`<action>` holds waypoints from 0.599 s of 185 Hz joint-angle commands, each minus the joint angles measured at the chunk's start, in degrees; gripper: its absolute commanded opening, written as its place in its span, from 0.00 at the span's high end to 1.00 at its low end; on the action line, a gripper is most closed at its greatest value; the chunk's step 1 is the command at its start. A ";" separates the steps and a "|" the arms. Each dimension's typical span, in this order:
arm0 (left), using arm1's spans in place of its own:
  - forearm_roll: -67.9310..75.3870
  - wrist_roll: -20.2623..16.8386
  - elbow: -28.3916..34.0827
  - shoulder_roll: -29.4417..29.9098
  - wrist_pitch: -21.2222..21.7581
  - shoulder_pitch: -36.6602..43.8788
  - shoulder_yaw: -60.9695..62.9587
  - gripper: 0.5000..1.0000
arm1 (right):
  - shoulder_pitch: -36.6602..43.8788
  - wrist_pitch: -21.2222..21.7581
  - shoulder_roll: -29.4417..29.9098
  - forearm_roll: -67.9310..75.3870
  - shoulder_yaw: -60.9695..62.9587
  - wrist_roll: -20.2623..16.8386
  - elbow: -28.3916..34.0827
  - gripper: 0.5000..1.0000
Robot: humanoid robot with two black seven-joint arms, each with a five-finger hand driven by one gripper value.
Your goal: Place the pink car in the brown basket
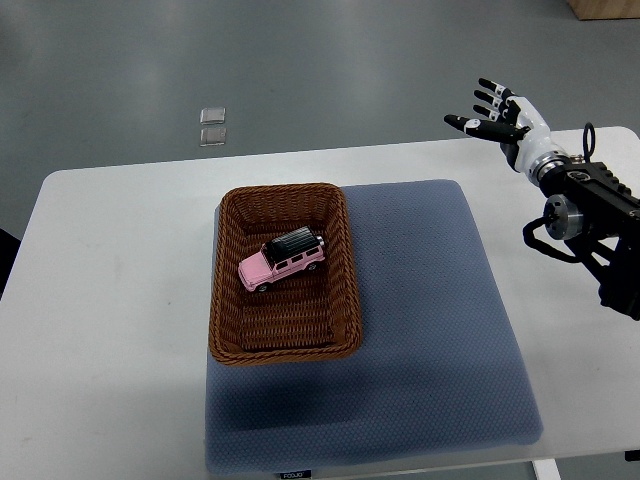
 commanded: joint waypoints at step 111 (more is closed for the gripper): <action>0.00 0.01 -0.08 0.00 -0.08 -0.08 0.00 0.00 | -3.74 5.51 -0.40 9.43 1.17 0.70 0.00 0.17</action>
